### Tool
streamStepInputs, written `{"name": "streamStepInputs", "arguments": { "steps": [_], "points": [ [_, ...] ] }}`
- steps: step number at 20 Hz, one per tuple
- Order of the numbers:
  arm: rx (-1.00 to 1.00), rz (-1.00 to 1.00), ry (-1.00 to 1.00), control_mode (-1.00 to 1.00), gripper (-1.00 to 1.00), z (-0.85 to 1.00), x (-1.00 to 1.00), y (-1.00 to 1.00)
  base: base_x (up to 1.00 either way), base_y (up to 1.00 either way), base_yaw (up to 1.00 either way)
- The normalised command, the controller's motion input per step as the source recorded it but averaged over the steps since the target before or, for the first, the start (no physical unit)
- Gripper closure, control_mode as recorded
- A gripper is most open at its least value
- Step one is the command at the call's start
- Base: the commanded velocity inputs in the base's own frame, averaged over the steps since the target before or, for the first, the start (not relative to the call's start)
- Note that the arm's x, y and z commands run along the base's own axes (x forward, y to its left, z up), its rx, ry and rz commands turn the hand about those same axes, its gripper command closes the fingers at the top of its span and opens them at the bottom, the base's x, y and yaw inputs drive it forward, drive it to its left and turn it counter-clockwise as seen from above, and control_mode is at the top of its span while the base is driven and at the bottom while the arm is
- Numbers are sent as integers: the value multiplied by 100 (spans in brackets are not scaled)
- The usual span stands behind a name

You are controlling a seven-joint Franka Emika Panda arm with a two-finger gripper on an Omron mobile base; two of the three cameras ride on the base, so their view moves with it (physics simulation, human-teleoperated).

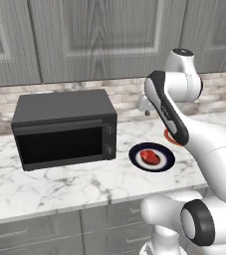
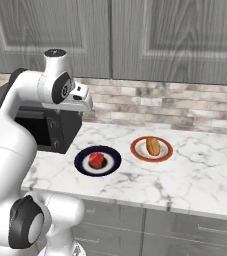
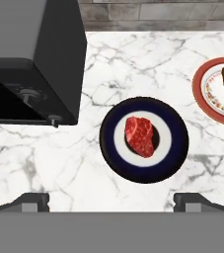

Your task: Open the toaster oven door. Place the hotdog bun on the top rack in the toaster oven and place the steak on the bottom rack.

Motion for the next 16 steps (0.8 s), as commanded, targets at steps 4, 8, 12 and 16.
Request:
{"name": "streamStepInputs", "arguments": {
  "steps": [4, 8, 12, 16],
  "points": [
    [3, 0, 0, -100, -100, -1, -3, 0, 0, 0, 0],
    [-10, 4, 2, -100, -100, -13, -18, 4, 0, 0, 0],
    [-35, 16, -24, -100, -100, -11, -40, 36, 0, 0, 0],
    [-39, 23, -7, -100, -100, -9, -35, 51, 0, 0, 0]
  ]
}}
